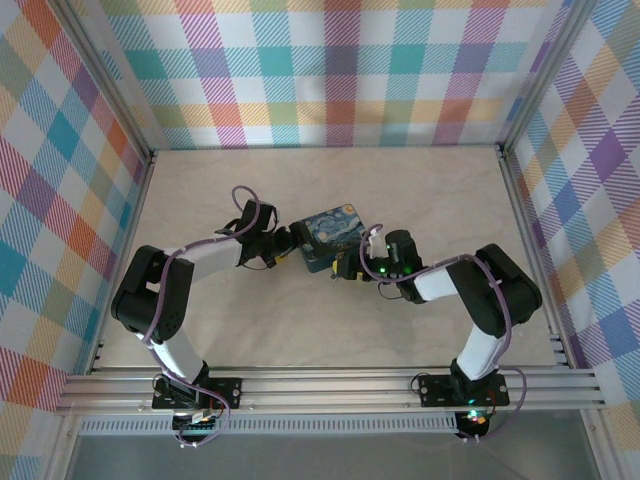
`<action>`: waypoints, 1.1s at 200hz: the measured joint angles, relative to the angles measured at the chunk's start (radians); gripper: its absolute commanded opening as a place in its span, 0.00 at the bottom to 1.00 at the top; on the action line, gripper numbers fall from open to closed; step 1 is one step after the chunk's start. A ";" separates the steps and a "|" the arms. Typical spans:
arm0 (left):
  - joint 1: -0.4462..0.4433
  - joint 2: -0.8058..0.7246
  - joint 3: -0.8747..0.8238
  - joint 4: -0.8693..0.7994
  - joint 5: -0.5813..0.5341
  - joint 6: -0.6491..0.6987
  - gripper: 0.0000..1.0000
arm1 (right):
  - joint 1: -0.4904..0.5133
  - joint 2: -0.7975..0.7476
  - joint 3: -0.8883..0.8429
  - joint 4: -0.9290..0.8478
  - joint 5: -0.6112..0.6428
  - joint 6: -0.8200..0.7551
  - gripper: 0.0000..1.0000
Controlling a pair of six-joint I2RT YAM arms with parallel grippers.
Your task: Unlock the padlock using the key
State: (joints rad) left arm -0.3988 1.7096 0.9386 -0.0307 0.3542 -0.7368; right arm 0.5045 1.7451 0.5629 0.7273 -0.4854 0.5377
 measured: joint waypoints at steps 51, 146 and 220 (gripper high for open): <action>0.000 -0.001 0.000 0.000 0.000 0.000 0.89 | 0.000 0.056 0.015 0.067 -0.014 -0.002 0.72; 0.000 -0.002 0.000 -0.005 0.000 0.000 0.89 | 0.001 0.111 0.021 0.169 -0.043 0.023 0.60; 0.000 -0.002 0.001 -0.009 0.000 0.000 0.89 | 0.001 0.111 0.020 0.170 -0.047 0.022 0.49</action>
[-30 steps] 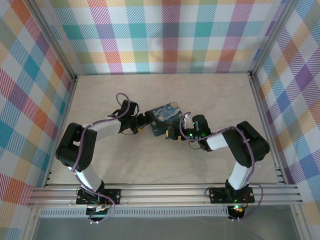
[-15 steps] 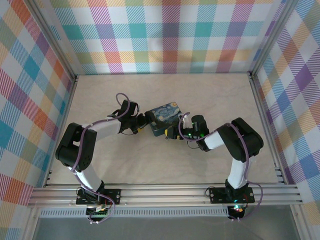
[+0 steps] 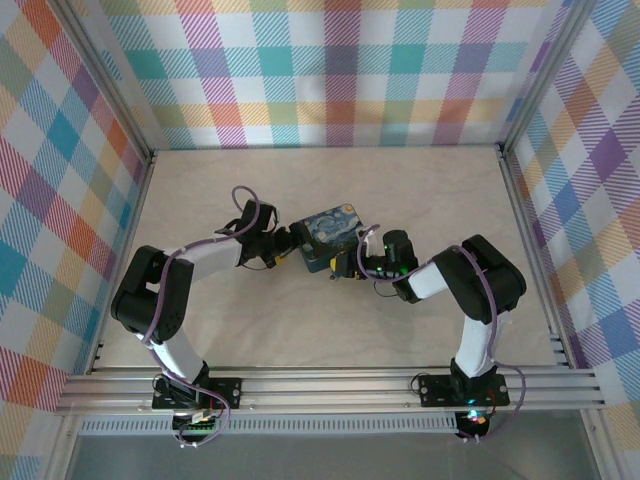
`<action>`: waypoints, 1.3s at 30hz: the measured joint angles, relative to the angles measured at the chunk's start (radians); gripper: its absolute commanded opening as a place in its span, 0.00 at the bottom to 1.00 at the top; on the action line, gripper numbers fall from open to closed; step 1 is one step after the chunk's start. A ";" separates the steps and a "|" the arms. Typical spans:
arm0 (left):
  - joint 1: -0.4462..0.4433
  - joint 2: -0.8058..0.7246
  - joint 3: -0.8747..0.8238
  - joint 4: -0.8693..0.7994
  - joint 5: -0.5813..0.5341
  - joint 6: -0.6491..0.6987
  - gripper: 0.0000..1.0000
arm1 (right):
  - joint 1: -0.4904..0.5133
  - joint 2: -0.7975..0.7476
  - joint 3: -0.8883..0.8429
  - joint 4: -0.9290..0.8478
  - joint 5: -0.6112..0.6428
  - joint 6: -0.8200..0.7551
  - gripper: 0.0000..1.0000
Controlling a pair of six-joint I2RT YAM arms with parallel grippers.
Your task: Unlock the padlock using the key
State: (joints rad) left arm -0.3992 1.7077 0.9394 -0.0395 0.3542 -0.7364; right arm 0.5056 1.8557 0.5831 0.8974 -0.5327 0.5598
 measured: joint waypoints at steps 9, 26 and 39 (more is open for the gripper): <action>0.000 0.000 0.006 -0.011 0.000 0.000 0.89 | 0.000 0.000 0.000 -0.025 0.001 -0.015 0.40; -0.001 0.000 0.008 -0.014 -0.001 0.000 0.89 | 0.000 -0.002 0.000 -0.064 0.020 -0.045 0.23; -0.005 0.000 0.019 -0.037 -0.014 0.002 0.89 | 0.000 -0.002 0.000 -0.058 0.053 -0.027 0.05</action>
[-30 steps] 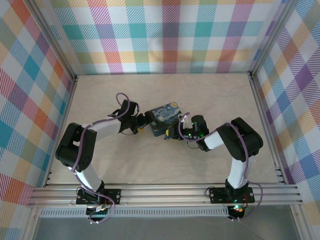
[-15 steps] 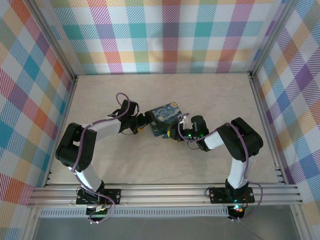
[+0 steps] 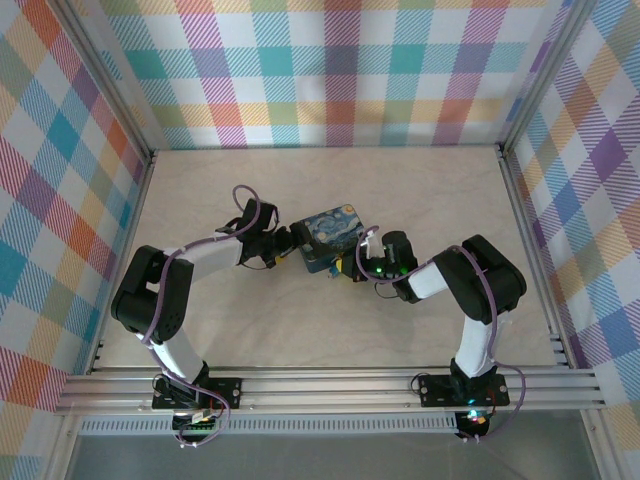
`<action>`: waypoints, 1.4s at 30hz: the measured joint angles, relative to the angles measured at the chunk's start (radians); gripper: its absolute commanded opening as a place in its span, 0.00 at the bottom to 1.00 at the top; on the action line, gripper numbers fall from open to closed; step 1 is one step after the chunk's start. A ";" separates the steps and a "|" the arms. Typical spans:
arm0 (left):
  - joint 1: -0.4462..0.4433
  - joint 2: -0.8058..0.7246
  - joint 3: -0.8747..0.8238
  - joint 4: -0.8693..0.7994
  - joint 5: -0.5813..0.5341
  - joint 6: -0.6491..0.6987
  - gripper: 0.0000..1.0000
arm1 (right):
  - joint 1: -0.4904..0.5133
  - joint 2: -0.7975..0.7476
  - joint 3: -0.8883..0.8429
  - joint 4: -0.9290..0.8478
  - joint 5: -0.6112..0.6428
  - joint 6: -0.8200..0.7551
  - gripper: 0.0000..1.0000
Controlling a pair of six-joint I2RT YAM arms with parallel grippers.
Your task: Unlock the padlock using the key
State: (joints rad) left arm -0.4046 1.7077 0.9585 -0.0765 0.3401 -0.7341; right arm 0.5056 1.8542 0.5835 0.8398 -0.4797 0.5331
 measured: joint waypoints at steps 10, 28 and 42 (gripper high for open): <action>0.000 0.000 0.000 0.000 -0.001 0.006 0.89 | -0.003 0.000 -0.016 0.033 0.028 0.042 0.02; -0.002 -0.002 0.000 -0.001 -0.009 0.006 0.89 | -0.032 0.000 -0.055 0.085 0.053 0.117 0.02; -0.002 -0.002 0.000 0.000 -0.009 0.010 0.89 | -0.063 -0.012 -0.061 0.102 0.053 0.204 0.01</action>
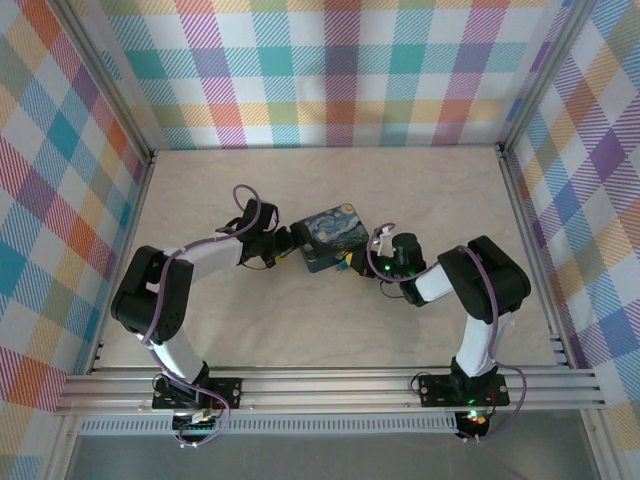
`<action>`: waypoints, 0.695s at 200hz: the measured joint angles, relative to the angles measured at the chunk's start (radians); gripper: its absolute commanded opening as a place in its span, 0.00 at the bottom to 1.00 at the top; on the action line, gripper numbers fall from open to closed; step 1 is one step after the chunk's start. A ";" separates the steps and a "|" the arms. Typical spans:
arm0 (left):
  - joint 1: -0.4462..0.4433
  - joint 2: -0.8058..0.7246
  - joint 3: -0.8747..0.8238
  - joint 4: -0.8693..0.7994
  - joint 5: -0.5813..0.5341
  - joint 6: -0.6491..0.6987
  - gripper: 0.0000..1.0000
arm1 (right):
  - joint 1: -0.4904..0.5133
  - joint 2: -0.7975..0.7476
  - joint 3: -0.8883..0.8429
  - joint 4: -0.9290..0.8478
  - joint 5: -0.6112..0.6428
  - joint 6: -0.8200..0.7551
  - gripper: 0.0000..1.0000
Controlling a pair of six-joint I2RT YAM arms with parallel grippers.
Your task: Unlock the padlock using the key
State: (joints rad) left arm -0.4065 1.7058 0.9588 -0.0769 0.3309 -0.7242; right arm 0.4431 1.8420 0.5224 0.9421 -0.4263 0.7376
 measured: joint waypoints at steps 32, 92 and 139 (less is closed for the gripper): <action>-0.001 -0.004 -0.001 -0.002 -0.003 0.000 0.89 | -0.007 -0.007 -0.003 -0.001 0.008 0.011 0.01; -0.004 -0.037 -0.016 -0.031 -0.026 0.005 0.94 | -0.028 -0.089 -0.044 -0.052 0.044 -0.006 0.01; -0.004 -0.105 -0.026 -0.057 -0.071 0.012 1.00 | -0.032 -0.256 -0.059 -0.204 0.070 -0.067 0.01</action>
State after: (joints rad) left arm -0.4103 1.6009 0.9325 -0.1337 0.2604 -0.7120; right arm 0.4114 1.5856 0.4633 0.7383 -0.3561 0.6708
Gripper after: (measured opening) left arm 0.999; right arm 0.067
